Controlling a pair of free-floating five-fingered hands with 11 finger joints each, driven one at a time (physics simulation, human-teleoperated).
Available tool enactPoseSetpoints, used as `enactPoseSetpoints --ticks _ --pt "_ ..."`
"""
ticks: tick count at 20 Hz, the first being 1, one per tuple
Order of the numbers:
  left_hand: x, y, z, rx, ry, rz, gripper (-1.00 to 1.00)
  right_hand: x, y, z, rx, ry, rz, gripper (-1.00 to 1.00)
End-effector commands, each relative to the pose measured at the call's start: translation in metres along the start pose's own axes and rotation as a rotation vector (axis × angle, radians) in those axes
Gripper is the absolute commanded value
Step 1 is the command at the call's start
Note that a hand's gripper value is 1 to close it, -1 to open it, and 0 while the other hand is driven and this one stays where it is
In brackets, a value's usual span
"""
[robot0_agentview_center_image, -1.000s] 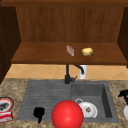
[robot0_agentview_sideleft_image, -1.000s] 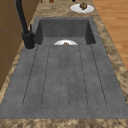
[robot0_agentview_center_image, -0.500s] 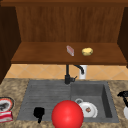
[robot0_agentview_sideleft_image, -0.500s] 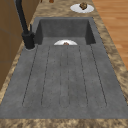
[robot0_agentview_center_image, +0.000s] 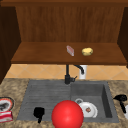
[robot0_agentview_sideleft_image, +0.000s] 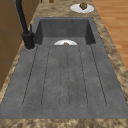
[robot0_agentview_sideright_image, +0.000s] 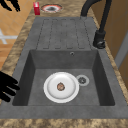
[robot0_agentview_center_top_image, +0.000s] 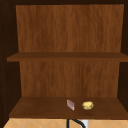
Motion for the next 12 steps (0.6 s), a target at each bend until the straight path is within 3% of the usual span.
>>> enactPoseSetpoints --ticks 1,12 --pt "0.000 0.000 0.000 0.000 0.000 0.000 0.00 0.013 0.012 0.019 -0.012 -0.054 -0.089 -1.00" --pt "0.000 0.000 0.000 0.000 0.000 0.000 0.00 0.037 0.051 0.075 -0.042 -0.193 -0.256 -1.00"
